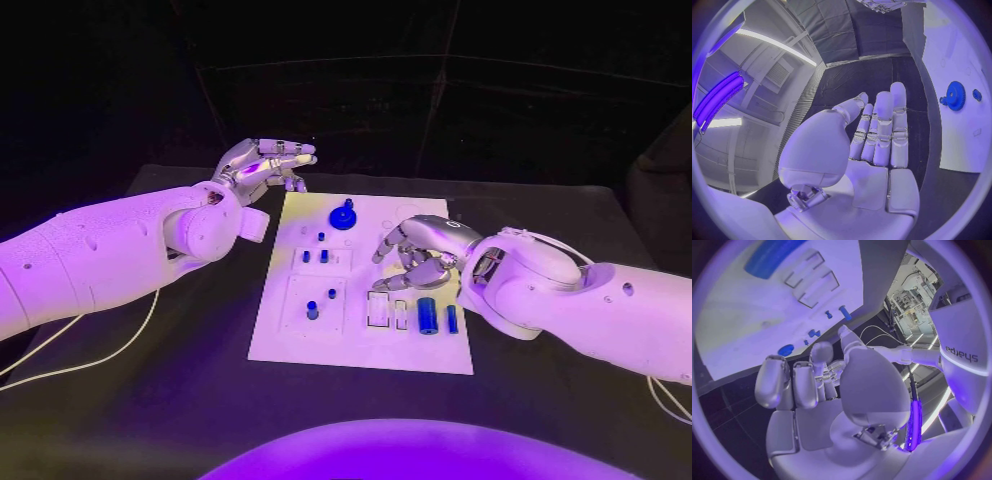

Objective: Assemble the parts on the task board

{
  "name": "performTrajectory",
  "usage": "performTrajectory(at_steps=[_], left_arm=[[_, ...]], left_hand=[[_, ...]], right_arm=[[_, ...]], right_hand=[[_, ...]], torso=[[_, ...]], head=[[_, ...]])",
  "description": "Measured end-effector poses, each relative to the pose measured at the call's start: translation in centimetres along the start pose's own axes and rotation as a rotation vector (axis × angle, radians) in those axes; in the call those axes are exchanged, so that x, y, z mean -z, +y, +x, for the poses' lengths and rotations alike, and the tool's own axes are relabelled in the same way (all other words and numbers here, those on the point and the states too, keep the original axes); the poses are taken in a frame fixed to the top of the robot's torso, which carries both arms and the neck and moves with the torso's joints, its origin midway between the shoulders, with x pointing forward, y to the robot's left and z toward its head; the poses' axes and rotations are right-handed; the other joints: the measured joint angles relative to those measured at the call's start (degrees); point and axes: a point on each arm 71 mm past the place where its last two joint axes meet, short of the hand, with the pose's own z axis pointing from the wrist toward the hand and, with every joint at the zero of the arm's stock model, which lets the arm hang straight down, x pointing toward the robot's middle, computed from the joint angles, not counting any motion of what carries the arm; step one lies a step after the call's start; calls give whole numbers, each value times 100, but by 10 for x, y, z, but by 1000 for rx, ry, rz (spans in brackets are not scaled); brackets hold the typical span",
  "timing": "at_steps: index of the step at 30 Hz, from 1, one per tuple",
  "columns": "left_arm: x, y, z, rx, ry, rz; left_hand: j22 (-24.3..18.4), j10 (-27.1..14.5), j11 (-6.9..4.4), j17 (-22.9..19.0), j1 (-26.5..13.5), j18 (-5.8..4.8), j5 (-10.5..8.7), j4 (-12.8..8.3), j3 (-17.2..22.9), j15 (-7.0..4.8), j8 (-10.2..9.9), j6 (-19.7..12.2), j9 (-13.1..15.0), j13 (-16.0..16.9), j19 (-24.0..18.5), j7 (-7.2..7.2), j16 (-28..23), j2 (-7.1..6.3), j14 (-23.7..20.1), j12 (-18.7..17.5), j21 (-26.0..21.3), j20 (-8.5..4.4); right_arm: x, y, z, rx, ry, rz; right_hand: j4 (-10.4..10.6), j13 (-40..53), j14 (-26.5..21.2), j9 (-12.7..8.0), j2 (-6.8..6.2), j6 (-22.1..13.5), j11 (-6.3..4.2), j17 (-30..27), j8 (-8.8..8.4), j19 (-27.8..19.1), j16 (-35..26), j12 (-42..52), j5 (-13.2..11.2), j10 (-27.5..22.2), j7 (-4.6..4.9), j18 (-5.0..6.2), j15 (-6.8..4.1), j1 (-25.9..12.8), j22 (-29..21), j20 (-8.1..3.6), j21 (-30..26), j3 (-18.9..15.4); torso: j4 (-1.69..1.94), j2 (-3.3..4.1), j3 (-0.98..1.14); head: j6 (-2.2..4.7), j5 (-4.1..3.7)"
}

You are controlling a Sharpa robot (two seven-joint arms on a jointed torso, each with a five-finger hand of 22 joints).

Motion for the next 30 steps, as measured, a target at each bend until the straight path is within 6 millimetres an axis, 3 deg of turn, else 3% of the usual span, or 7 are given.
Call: performTrajectory(at_steps=[1, 3, 6, 12, 18, 30], left_arm=[[0, 0, 0, 0, 0, -1], [0, 1, 0, 0, 1, -2], [0, 2, 1, 1, 5, -4], [1, 3, 2, 2, 9, -7], [1, 3, 0, 2, 9, -8], [3, 4, 0, 4, 11, -10]], left_hand=[[0, 0, 0, 0, 0, 0, 0, 0, 0, 0, 0, 0, 0, 0, 0, 0, 0, 0, 0, 0, 0, 0], [0, 0, 0, -4, 0, 0, 0, 0, 0, 0, 0, 0, 0, 0, 0, 0, 0, 0, 0, 0, 0, 0], [-6, -42, 0, -10, -23, 0, 0, 0, 0, 0, 0, 0, 0, 0, 0, 0, 0, -23, 0, 24, 0, 0], [-13, -42, 0, -18, -43, 0, 0, 12, -12, 0, 23, 0, 0, 0, 0, 0, 0, -43, 0, 35, 0, 0], [-12, -42, -1, -18, -46, 0, 0, 17, -17, 20, 23, 0, 0, 0, 0, 0, 0, -46, -20, 35, 0, 0], [-25, -42, -1, -26, -76, 0, 0, 41, -40, 20, 23, -43, 0, 0, 0, 0, 21, -76, -20, 35, 0, 0]], right_arm=[[5, -6, -2, -8, 9, 28], [13, -17, -5, -21, 22, 84], [25, -30, -8, -37, 35, 171], [43, -42, -10, -47, 42, 293], [56, -52, -3, -53, 69, 406], [57, -51, 26, -65, 153, 484]], right_hand=[[118, 848, 0, 4, 78, 0, 10, 192, 80, 4, 101, 1047, -12, -27, 0, -82, 0, -1, 79, 5, 37, -178], [385, 1763, 0, 39, 177, 26, 10, 452, 270, 33, 237, 2050, -8, -27, 14, -85, 0, -104, 176, 34, 89, -479], [564, 2109, 0, 105, 272, 73, 9, 582, 482, 33, 298, 2373, 91, -27, -30, -85, 1, -75, 212, 34, 97, -671], [790, 2419, 20, 280, 278, 135, -84, 792, 792, 94, 402, 2674, 93, 53, -91, -84, -18, -69, 372, -27, 186, -978], [932, 2430, 1, 410, 278, 114, -82, 902, 926, 94, 448, 2774, 4, 110, -111, -84, -36, -69, 413, -27, 186, -1198], [935, 2429, 1, 562, 269, 94, -82, 901, 1057, 136, 498, 2826, 4, 151, -130, -83, -36, -215, 441, -26, 211, -1311]], torso=[[-11, -2, -2], [-38, -5, -4], [-73, -7, -4], [-114, -12, -4], [-128, -16, -4], [-129, -15, -3]], head=[[10, -27], [36, -91], [70, -187], [96, -296], [96, -355], [77, -377]])
